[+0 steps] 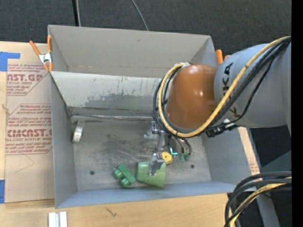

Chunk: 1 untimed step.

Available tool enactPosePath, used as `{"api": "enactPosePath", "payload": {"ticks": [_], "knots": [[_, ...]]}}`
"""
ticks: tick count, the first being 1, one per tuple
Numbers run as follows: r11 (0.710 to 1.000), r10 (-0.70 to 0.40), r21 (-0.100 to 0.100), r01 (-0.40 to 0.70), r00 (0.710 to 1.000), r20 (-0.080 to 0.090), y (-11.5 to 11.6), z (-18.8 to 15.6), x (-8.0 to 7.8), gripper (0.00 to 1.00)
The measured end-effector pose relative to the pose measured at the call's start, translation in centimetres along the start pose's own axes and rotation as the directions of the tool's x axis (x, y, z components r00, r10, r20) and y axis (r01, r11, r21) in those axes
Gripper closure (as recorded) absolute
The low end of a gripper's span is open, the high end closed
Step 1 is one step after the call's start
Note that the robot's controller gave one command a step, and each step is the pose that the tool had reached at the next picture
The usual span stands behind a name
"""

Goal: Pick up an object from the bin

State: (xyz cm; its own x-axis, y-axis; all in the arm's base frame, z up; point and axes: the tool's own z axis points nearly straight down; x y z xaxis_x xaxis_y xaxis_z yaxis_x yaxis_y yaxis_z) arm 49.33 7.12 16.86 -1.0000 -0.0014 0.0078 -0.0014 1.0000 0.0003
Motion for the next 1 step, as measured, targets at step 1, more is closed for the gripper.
{"api": "enactPosePath", "payload": {"ticks": [1], "knots": [[0.982, -0.19, -0.002, 0.19, 0.982, 0.013, -4.06, 9.56, -0.36, 0.0]]}}
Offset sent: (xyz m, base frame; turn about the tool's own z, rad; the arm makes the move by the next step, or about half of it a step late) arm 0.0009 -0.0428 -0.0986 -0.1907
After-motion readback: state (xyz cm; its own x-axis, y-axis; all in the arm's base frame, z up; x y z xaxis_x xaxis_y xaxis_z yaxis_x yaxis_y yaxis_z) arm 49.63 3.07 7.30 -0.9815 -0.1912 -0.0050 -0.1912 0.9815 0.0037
